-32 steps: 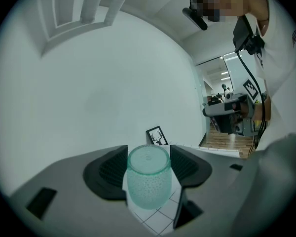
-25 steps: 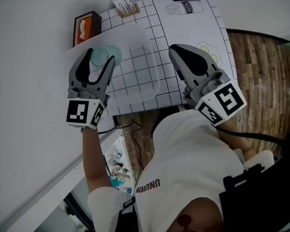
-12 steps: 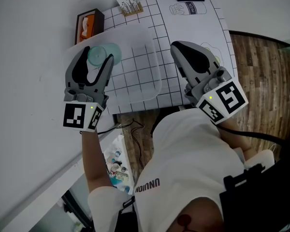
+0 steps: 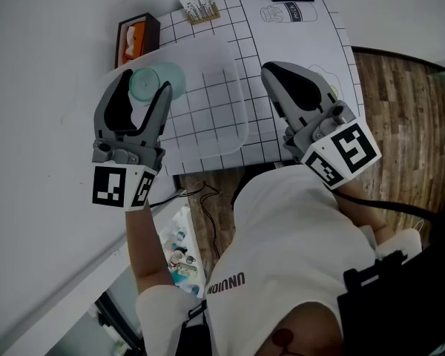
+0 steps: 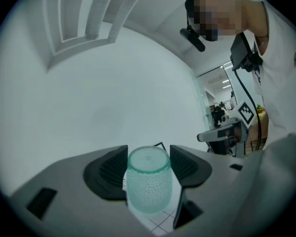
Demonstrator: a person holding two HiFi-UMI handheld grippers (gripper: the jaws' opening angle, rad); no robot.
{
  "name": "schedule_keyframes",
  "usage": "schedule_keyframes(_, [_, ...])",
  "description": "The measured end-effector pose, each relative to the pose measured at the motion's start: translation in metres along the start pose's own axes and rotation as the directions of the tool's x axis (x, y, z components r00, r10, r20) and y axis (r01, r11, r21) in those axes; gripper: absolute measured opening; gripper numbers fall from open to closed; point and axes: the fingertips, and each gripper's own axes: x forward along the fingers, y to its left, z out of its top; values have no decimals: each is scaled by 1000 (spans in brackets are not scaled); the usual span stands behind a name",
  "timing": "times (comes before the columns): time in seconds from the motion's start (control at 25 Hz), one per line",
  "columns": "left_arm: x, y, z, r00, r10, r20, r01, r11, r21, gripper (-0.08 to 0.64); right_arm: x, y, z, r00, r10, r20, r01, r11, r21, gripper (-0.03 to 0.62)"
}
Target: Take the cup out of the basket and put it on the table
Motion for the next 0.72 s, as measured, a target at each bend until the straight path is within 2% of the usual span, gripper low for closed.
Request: schedule_keyframes(0.72, [-11, -4, 24, 998, 3, 62, -2, 1000, -16, 278, 0, 1, -5, 1000, -7, -25, 7, 1000, -16, 18])
